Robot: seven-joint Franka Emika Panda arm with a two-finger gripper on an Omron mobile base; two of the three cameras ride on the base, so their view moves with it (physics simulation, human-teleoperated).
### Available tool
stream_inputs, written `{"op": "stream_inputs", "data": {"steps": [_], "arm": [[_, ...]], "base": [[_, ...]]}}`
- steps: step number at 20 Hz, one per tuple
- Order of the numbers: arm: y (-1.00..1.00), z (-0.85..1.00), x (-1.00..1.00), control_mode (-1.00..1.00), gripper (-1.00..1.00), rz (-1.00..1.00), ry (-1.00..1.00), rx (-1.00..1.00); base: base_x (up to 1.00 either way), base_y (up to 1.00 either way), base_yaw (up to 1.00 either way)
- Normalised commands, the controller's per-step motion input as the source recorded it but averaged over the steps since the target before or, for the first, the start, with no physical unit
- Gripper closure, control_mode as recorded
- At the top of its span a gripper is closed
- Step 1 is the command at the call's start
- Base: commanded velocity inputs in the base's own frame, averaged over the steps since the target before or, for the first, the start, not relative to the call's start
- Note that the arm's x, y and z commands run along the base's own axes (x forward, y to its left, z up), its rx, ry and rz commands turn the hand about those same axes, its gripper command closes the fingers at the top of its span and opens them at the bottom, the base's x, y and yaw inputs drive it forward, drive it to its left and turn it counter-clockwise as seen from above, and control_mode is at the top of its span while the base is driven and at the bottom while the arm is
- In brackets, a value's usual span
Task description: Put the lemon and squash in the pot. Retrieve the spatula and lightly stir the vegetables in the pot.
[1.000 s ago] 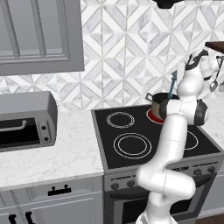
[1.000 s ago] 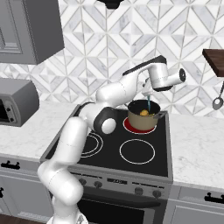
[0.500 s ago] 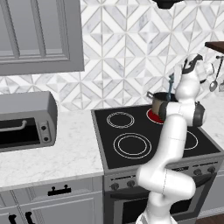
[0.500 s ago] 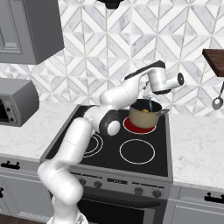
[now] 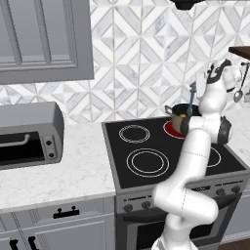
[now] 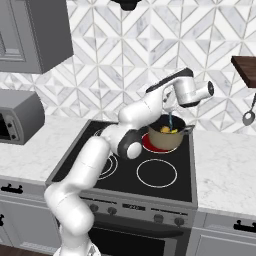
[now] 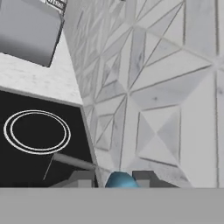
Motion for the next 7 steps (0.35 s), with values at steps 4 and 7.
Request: {"op": "stream_inputs", "data": {"steps": [4,7], "arm": [[0.05,-0.03,-0.74,-1.00,1.00,0.00,0.17,0.15],[0.01,-0.22,-0.25,-1.00,1.00,0.00,0.24,0.10]], "base": [[0.00,0.00,0.00],[0.00,0.00,0.00]]}}
